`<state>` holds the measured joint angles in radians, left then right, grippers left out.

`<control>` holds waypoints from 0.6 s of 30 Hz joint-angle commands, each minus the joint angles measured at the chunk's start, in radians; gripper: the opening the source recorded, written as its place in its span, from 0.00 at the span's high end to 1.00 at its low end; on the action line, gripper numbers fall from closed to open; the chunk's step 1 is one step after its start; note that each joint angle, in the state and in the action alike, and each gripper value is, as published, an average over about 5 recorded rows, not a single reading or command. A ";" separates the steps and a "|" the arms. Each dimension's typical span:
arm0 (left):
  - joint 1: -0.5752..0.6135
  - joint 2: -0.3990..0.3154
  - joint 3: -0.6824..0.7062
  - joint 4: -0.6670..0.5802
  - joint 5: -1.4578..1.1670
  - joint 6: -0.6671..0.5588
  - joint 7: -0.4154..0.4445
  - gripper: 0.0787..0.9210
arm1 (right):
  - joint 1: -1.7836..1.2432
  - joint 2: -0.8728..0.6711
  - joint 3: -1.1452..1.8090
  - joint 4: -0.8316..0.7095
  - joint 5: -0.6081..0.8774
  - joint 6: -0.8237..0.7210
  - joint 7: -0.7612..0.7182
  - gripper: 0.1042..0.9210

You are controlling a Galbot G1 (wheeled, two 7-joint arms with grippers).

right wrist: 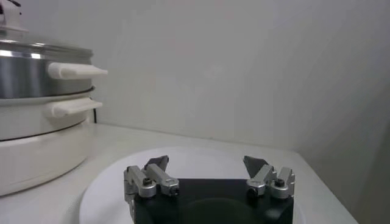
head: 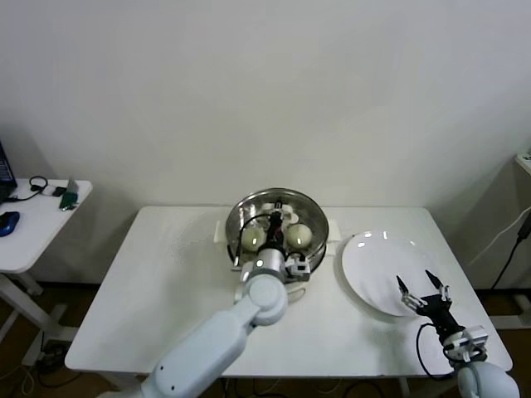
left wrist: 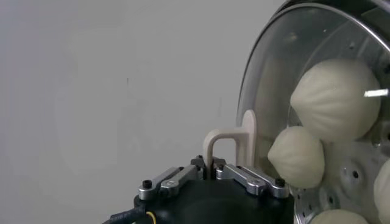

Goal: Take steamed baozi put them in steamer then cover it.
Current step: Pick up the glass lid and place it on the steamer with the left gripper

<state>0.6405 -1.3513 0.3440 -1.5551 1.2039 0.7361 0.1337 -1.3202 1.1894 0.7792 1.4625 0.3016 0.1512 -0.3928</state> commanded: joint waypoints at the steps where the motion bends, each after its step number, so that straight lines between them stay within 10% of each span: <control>1: 0.009 0.002 0.001 0.003 -0.008 0.049 -0.007 0.92 | 0.001 0.002 0.003 0.000 -0.001 0.001 -0.003 0.12; 18: 0.018 0.012 -0.004 -0.023 -0.011 0.049 -0.003 0.92 | 0.006 0.011 0.012 -0.014 -0.008 0.003 -0.015 0.12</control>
<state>0.6546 -1.3477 0.3438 -1.5607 1.1991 0.7363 0.1278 -1.3142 1.1996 0.7885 1.4528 0.2951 0.1534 -0.4055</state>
